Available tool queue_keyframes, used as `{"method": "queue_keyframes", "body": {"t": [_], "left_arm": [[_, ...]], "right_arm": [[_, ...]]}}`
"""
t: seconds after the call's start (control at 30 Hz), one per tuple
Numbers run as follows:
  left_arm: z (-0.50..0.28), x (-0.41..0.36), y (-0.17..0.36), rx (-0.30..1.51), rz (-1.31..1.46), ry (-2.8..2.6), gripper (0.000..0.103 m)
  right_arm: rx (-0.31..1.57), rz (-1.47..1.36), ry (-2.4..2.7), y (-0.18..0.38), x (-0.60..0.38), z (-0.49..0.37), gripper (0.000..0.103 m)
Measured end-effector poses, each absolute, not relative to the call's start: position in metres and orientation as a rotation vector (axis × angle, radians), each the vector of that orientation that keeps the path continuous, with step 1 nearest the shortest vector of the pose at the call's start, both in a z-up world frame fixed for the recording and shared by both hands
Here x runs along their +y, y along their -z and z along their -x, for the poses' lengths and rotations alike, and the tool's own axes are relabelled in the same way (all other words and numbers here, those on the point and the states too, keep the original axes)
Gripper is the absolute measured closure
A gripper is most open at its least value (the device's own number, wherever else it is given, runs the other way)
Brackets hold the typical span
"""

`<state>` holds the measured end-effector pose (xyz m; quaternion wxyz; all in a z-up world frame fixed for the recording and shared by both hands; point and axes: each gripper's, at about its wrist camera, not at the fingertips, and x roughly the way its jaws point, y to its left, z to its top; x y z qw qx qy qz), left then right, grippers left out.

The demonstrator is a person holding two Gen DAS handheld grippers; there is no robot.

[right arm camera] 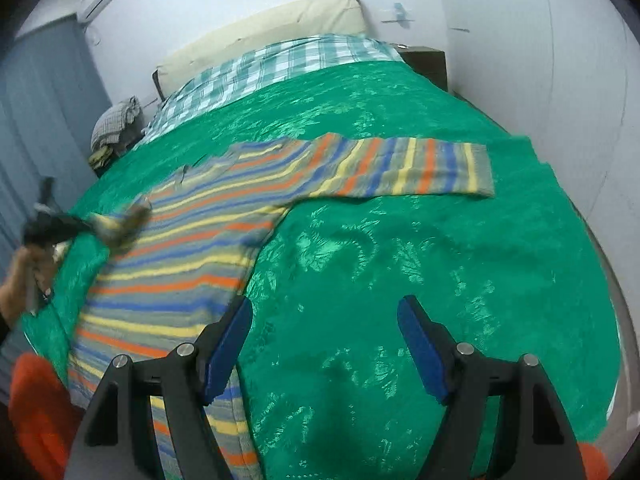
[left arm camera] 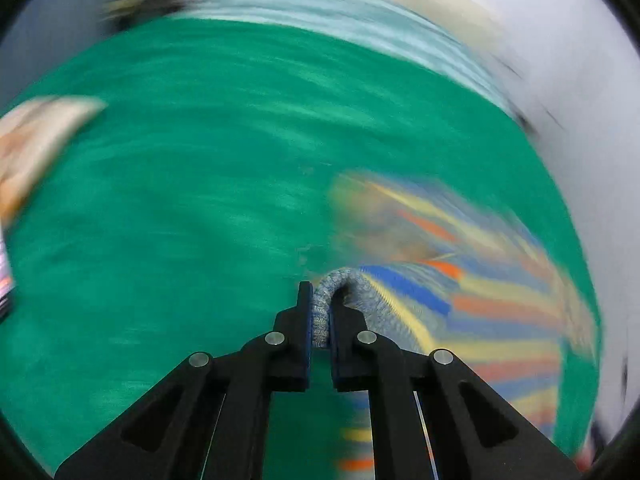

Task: Fold small clothes
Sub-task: 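Grasp the other sleeve cuff with the left gripper and lay it across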

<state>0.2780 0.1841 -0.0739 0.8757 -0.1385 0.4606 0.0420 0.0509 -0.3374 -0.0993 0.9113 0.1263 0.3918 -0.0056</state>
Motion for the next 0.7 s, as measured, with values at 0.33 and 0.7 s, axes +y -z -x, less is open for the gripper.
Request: {"method": "queue_keyframes", "body": {"t": [0.33, 0.7], "left_arm": [[-0.280, 0.296, 0.139, 1.115, 0.381, -0.442, 0.099], [-0.250, 0.344, 0.150, 1.057, 0.628, -0.503, 0.092]], "right_arm": [[0.890, -0.244, -0.016, 0.122, -0.320, -0.061, 0.028], [0.939, -0.229, -0.005, 0.131, -0.320, -0.065, 0.028]]}}
